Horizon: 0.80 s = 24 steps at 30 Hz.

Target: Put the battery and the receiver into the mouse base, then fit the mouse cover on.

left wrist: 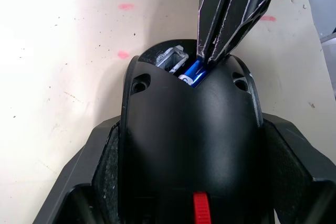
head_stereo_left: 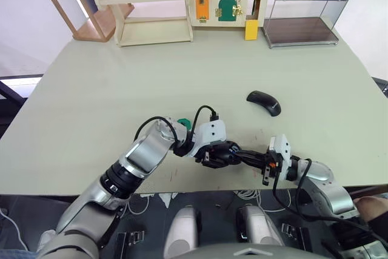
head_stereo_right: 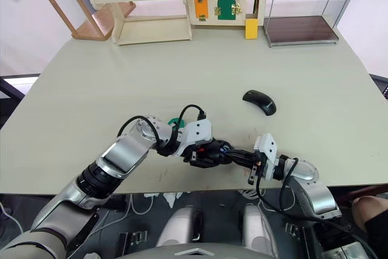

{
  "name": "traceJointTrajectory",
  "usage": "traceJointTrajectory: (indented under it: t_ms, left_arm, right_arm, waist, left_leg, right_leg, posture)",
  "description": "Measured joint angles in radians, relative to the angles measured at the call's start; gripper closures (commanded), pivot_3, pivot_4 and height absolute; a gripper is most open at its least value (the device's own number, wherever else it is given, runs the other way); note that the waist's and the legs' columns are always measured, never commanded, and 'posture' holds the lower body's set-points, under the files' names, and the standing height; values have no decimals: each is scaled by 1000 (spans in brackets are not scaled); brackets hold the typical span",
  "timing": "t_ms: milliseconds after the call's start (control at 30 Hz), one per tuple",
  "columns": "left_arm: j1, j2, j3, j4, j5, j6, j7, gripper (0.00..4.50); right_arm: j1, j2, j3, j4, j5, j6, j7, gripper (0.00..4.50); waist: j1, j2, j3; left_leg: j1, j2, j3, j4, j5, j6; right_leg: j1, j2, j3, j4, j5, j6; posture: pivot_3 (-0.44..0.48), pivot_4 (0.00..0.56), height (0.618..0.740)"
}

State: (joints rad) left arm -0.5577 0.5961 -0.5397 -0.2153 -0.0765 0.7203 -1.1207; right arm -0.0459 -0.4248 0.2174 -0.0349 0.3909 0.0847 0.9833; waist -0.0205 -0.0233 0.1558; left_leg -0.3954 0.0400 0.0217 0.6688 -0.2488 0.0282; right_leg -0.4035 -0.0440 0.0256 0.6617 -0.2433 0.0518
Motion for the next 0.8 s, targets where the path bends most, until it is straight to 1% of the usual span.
traceJointTrajectory:
  t_ms: [233,500,567,800]
  left_arm:
    - [0,1,-1,2,0,0,1,1581]
    - [-1,-4,-2,3,0,-5,5,1581]
    - [-2,-4,-2,3,-1,-6,4,1581]
    - [-3,-12,-2,6,-5,-7,4,1581]
  right_arm:
    - [-2,-9,8,-7,-29,-1,0,4420]
    - [-24,-52,-12,4,-69,-70,13,4420]
    - [-22,-63,-29,6,-60,-62,22,4420]
    - [9,-78,-81,1,42,-57,129,4420]
  waist:
    - [0,-1,-2]
    - [5,-1,-2]
    - [6,-1,-2]
    - [9,0,0]
  left_leg:
    - [1,1,0,0,0,0]
    - [0,1,0,0,0,0]
    - [0,1,0,0,0,0]
    - [-2,0,0,0,0,0]
  right_leg:
    - [0,1,0,0,0,-1]
    - [0,1,1,-1,0,-1]
    - [0,1,1,-1,0,-1]
    - [-1,1,1,-2,0,-1]
  posture:
    - [0,150,740]
    - [0,150,740]
    - [0,150,740]
    - [0,150,740]
